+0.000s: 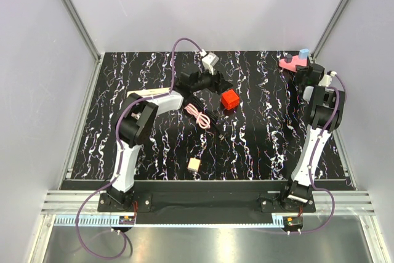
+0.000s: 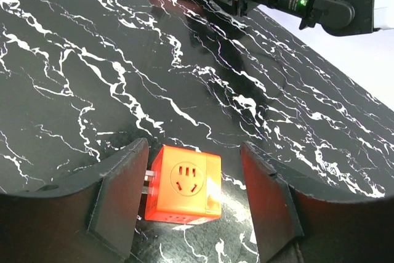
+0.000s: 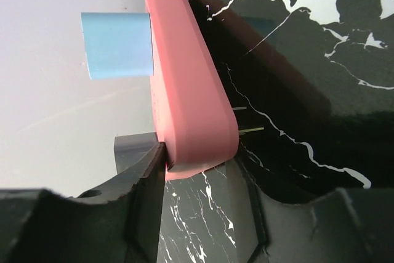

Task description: Pull the plug off the socket

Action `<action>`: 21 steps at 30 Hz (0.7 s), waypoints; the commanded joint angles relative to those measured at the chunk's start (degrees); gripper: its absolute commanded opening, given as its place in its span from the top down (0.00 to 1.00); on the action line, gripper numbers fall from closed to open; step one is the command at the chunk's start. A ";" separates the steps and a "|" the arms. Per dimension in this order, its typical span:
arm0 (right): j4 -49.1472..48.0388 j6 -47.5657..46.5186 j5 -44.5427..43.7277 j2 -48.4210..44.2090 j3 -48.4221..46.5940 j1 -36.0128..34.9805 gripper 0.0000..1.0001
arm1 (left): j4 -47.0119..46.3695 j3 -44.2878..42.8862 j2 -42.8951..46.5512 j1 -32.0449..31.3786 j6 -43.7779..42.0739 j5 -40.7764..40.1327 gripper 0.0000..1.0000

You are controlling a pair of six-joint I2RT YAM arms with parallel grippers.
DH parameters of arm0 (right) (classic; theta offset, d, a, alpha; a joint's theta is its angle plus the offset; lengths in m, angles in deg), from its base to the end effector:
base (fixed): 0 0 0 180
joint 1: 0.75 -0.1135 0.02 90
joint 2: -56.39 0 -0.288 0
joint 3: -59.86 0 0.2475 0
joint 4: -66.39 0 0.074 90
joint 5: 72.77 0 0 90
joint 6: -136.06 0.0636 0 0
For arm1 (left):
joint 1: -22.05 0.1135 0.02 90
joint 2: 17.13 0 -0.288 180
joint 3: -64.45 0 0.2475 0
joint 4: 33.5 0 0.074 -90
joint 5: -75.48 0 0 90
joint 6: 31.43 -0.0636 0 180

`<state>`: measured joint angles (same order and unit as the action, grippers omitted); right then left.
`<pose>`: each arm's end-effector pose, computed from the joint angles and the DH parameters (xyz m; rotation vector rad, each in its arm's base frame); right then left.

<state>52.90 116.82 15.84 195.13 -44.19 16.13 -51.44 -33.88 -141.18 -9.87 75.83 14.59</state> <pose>0.5433 -0.1665 0.1128 1.3886 1.4231 0.5953 0.4357 -0.3079 0.2272 0.6214 1.6983 -1.0569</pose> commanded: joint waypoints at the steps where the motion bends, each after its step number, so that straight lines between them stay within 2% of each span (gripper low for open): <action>1: 5.03 -2.38 -1.69 2.06 -0.34 -0.45 0.61 | -1.52 -2.81 0.83 -0.33 -2.14 -1.15 0.35; 5: 5.12 -2.38 -1.07 1.98 -0.25 -0.36 0.81 | -0.91 -3.25 0.65 -0.60 -2.58 -1.33 0.35; 6: 5.29 -2.30 -1.07 1.89 -0.16 -0.36 0.95 | -0.47 -3.16 0.74 -0.68 -2.93 -1.59 0.35; 7: 5.55 -2.30 -0.72 1.89 -0.51 -0.36 1.00 | -0.38 -3.25 0.74 -0.77 -3.28 -1.85 0.35; 12: 6.35 -2.65 1.74 -0.04 -0.25 -0.36 1.00 | 1.55 -3.69 0.83 -0.95 -5.21 -3.61 0.35; 17: -1.10 0.69 5.08 -8.54 14.14 -0.89 1.00 | 1.82 -2.02 2.58 -1.30 -6.44 -4.31 0.34; 21: -4.72 0.78 6.39 -16.38 26.01 -1.24 1.00 | -2.55 7.17 7.58 -1.91 -8.90 -10.37 0.30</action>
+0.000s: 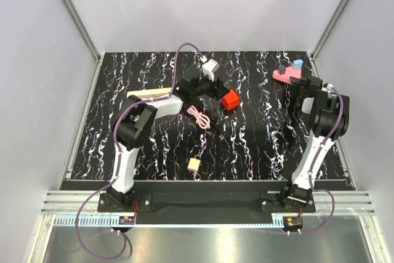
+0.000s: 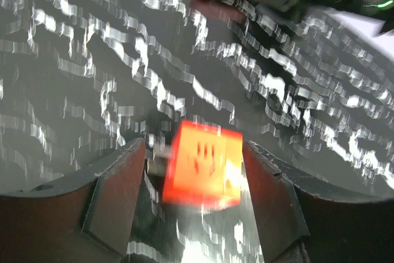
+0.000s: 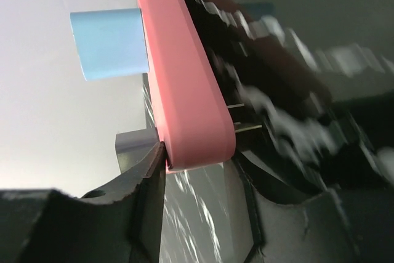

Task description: Pull the plug off the socket

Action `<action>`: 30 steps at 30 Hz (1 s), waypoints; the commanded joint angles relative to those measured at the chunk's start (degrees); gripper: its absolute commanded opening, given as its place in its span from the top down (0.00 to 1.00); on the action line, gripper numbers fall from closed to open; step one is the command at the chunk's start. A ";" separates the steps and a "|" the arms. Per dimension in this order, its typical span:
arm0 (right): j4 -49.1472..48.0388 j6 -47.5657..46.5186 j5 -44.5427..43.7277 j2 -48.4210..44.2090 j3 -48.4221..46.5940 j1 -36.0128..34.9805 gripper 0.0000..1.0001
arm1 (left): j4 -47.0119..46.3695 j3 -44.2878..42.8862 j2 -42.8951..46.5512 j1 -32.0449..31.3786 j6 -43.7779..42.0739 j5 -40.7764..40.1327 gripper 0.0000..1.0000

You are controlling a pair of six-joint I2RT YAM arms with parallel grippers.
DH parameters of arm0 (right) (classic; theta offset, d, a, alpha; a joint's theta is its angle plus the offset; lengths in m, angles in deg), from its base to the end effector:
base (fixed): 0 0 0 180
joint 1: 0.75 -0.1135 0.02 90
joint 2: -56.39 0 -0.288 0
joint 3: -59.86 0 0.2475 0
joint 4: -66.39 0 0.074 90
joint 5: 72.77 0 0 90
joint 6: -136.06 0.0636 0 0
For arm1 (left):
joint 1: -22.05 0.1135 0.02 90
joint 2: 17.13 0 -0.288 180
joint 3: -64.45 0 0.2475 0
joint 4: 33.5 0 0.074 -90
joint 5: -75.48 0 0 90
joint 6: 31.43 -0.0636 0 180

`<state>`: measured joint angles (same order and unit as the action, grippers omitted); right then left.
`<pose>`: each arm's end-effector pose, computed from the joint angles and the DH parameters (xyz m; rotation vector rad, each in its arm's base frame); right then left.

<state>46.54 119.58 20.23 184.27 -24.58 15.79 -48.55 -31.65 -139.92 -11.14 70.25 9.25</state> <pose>0.4827 -0.1399 0.1156 1.4248 1.4730 0.6869 0.4266 -0.3097 0.2178 0.6485 1.7356 -0.9232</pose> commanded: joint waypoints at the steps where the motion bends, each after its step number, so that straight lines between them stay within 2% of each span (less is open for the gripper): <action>1: 1.29 -2.84 2.70 -7.44 10.78 -0.89 1.00 | -5.81 6.46 7.37 -0.65 -3.42 -5.74 0.30; 4: 1.81 -6.35 3.49 -15.88 19.06 -0.89 1.00 | -5.72 11.30 11.33 -0.65 -2.37 -5.93 0.30; 7: 4.08 -9.52 4.11 -24.40 26.80 -0.89 1.00 | -10.20 18.15 15.46 -2.05 0.09 -4.60 0.31; 10: 6.90 -12.59 6.21 -32.67 34.44 -0.89 1.00 | -9.77 22.99 22.47 -5.21 1.32 -9.08 0.32; 14: 10.32 -15.67 9.29 -43.13 42.89 -0.89 1.00 | -11.35 33.78 31.10 -10.65 5.97 -16.37 0.32; 17: 14.54 -19.63 11.93 -49.20 46.76 -0.89 1.00 | -6.37 36.79 35.50 -15.84 8.78 -21.82 0.32; 21: 21.92 -25.86 12.99 -57.54 51.59 -0.89 1.00 | -0.38 36.80 38.14 -23.92 9.32 -26.40 0.32; 22: 22.89 -24.83 13.25 -60.87 52.73 -0.89 1.00 | 0.77 36.36 38.23 -24.90 9.32 -26.67 0.32; 23: 20.29 -23.95 16.82 -62.38 55.36 -0.89 1.00 | 3.39 35.14 38.23 -26.30 9.76 -26.93 0.32; 24: 20.88 -23.51 16.77 -63.87 55.03 -0.89 1.00 | 4.46 34.43 37.97 -26.75 10.02 -27.11 0.31; 25: 26.62 -23.07 16.07 -66.24 54.60 -0.89 1.00 | 5.43 33.73 37.27 -27.10 10.29 -27.02 0.31; 30: 28.53 -21.75 21.15 -66.45 53.89 -0.89 1.00 | 8.34 29.33 34.81 -27.72 12.13 -26.23 0.31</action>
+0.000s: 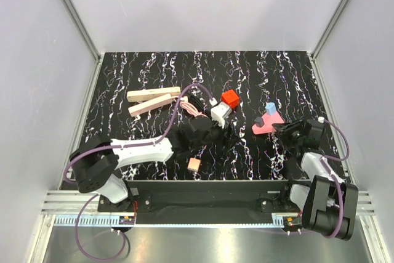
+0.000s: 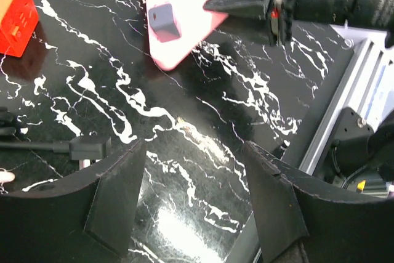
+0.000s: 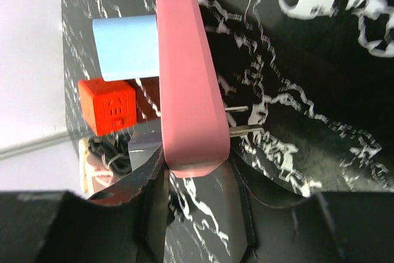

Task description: Pull the plug off the socket

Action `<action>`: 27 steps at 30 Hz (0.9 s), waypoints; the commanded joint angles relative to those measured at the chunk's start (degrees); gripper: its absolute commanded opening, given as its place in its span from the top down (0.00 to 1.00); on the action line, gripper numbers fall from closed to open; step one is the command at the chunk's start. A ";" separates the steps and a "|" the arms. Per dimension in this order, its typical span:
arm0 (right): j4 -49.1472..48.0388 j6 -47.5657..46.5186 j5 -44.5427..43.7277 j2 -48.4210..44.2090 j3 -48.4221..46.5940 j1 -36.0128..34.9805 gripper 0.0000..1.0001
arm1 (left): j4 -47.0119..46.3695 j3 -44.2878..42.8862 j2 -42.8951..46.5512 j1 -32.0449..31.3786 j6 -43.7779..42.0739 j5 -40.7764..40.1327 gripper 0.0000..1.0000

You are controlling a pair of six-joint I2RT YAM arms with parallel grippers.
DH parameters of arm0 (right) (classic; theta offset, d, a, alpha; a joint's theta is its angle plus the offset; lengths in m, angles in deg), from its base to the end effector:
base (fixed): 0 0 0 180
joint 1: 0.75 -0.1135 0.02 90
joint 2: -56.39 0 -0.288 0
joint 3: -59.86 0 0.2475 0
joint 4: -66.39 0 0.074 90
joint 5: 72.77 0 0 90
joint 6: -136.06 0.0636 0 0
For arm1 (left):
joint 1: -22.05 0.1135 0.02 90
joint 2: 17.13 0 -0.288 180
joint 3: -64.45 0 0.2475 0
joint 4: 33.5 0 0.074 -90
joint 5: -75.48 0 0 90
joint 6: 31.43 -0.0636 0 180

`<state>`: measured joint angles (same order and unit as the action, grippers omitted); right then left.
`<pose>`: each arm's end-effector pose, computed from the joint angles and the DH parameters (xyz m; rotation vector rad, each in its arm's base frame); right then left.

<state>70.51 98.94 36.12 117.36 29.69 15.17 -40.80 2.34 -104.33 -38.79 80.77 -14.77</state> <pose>0.2007 -0.0358 0.1618 1.0987 1.9464 0.7194 0.1762 -0.3152 0.2542 0.6602 1.8927 -0.9659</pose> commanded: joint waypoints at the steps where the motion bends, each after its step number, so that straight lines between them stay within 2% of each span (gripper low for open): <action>1: 4.72 -1.03 6.84 1.86 -0.38 -0.28 1.00 | 0.84 -5.27 -1.39 -0.16 1.62 -2.12 0.31; 5: 5.08 -1.29 10.63 3.72 1.28 -0.28 0.98 | 2.60 -8.34 -2.97 -1.12 1.45 -2.03 0.31; 9: 11.73 -5.85 11.60 3.37 0.15 -0.28 0.87 | 2.95 -8.88 -3.94 -1.47 1.53 -2.21 0.31; 12: 14.47 -7.96 10.20 1.09 -0.29 -0.28 0.82 | 2.69 -8.18 -3.77 -1.48 1.36 -2.82 0.31; 15: 16.77 -8.41 9.14 -1.03 -0.12 -0.28 0.72 | 3.13 -7.65 -3.07 -1.48 0.48 -3.44 0.31; 16: 16.77 -7.89 9.66 -0.94 0.14 -0.28 0.58 | 3.74 -7.56 -2.89 -1.48 -0.04 -3.88 0.31; 19: 17.29 -7.71 11.16 0.37 -0.29 -0.28 0.52 | 4.36 -7.39 -2.63 -1.47 -0.40 -4.49 0.30; 20: 17.56 -7.88 11.25 0.55 -0.47 -0.28 0.45 | 4.10 -7.21 -2.54 -1.48 -0.66 -4.67 0.30; 22: 18.26 -7.36 10.99 0.55 -0.64 -0.28 0.38 | 3.57 -6.42 -2.10 -1.39 -0.75 -5.02 0.30; 23: 18.96 -7.18 10.47 0.55 -0.99 -0.28 0.29 | 3.39 -6.16 -1.84 -1.47 -0.92 -5.11 0.30; 24: 20.79 -7.01 10.03 0.55 -1.26 -0.37 0.27 | 3.30 -5.89 -1.31 -1.48 -1.01 -5.11 0.30; 27: 26.84 -6.74 8.18 0.64 -3.19 -0.54 0.03 | 3.30 -4.75 0.00 -1.48 -1.98 -5.72 0.30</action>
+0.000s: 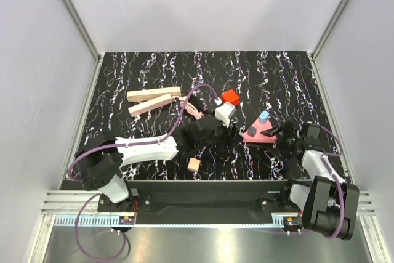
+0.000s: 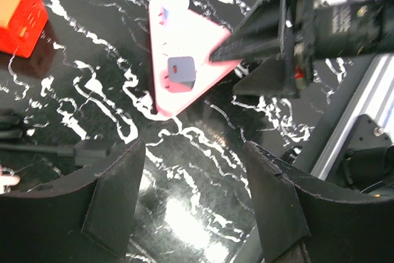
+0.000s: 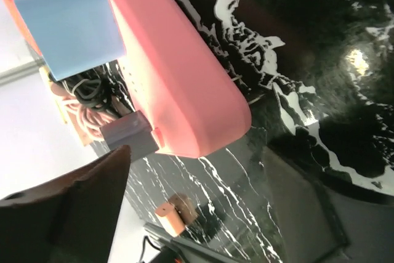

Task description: Pull the plug off the socket

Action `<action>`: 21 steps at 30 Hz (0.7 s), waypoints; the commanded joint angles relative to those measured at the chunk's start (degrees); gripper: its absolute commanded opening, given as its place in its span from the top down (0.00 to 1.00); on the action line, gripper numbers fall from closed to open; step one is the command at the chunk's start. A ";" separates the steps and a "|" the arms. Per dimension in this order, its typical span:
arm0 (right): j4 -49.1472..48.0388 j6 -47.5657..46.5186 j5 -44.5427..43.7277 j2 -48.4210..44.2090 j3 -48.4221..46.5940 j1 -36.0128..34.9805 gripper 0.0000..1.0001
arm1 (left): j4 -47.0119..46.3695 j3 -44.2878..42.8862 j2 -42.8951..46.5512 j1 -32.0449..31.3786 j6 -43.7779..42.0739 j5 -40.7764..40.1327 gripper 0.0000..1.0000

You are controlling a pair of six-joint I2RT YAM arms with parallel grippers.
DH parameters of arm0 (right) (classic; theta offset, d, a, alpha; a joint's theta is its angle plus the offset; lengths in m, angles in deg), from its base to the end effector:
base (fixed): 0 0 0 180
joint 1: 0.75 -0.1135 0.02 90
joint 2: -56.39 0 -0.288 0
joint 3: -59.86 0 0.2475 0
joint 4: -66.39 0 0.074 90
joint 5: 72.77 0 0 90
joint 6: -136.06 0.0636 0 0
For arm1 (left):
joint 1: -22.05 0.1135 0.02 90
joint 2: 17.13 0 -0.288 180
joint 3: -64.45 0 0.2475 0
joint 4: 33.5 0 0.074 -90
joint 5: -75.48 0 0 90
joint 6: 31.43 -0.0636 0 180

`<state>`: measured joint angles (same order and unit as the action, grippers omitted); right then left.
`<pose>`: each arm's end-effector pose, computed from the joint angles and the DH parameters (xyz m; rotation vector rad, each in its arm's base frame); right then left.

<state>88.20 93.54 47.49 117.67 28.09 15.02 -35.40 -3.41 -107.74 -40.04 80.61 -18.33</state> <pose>0.1796 -0.0174 0.1435 1.1056 2.2465 0.8873 0.1815 -0.3336 0.2568 0.6561 1.9369 -0.8936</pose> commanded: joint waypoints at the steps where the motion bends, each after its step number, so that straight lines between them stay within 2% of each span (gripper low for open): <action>1: 11.80 -1.95 -4.06 -0.19 -2.56 -0.48 0.02 | -2.01 1.52 3.68 -0.23 -2.44 -2.60 0.30; 3: 18.38 -4.76 -8.10 -3.33 -5.72 -0.48 0.00 | -1.83 1.88 4.38 -0.14 -3.14 -3.13 0.30; 6: 22.88 -4.60 -10.65 -9.30 -7.22 -0.56 0.00 | -2.01 2.32 4.56 -0.23 -4.11 -3.31 0.29; 10: 27.63 -5.82 -10.13 -11.97 -8.97 -1.53 0.00 | -2.09 1.97 4.04 -0.23 -4.81 -2.16 0.29; 12: 29.30 -4.51 -10.31 -12.41 -9.24 -4.59 0.00 | -2.09 1.71 3.77 -0.14 -4.90 -1.55 0.29; 19: 35.64 -5.46 -17.16 -19.00 -16.08 -8.73 0.00 | -2.97 0.56 3.25 -0.05 -4.64 0.03 0.28; 21: 31.00 -5.82 -10.33 -18.65 -15.84 -8.74 0.00 | -2.89 -0.05 2.19 0.03 -4.64 0.39 0.28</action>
<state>120.68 89.37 34.70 99.44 15.72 6.95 -35.02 -1.22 -105.38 -40.04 76.94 -19.03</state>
